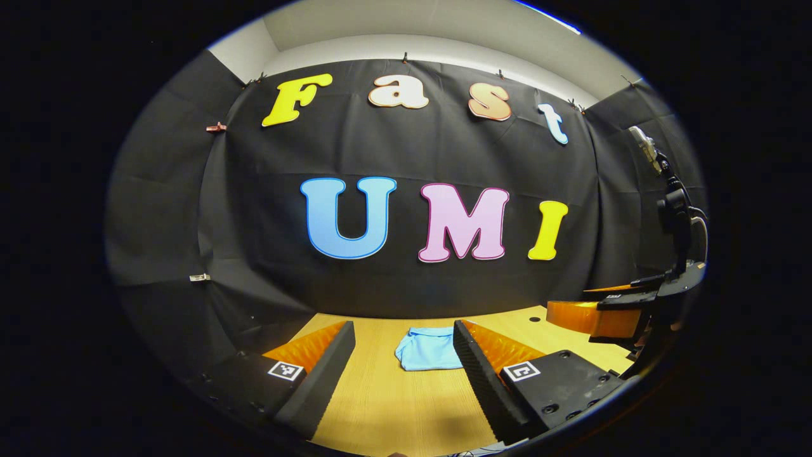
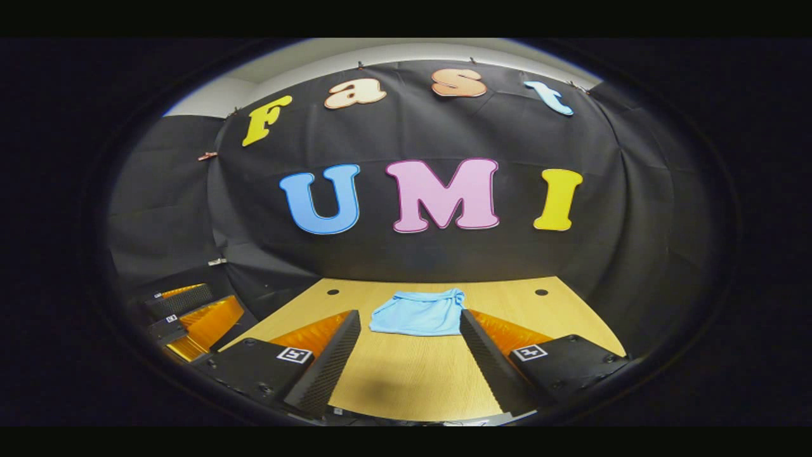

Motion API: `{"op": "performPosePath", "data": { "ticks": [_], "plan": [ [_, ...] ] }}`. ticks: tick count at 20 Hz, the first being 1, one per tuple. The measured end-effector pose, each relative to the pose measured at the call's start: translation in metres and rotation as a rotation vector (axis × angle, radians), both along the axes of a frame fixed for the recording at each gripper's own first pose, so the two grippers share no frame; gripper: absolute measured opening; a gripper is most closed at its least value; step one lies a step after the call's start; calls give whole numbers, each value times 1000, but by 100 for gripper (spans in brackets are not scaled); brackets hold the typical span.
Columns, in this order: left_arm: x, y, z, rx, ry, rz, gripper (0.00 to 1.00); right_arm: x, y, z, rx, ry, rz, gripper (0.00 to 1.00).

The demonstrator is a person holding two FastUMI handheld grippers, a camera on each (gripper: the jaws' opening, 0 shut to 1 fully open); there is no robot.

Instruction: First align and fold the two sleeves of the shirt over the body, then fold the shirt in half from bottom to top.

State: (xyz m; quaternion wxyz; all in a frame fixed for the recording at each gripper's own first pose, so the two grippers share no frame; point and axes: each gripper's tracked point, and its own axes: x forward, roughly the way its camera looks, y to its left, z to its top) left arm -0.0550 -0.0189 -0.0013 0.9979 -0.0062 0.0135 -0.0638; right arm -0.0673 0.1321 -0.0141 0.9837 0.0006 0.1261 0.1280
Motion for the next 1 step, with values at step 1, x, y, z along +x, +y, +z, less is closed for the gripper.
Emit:
{"op": "performPosePath", "data": {
  "ticks": [1],
  "plan": [
    [0, 1, 1, 0, 1, 0, 99, 1, 0, 0, 1, -1, -2, 98]
  ]
}}
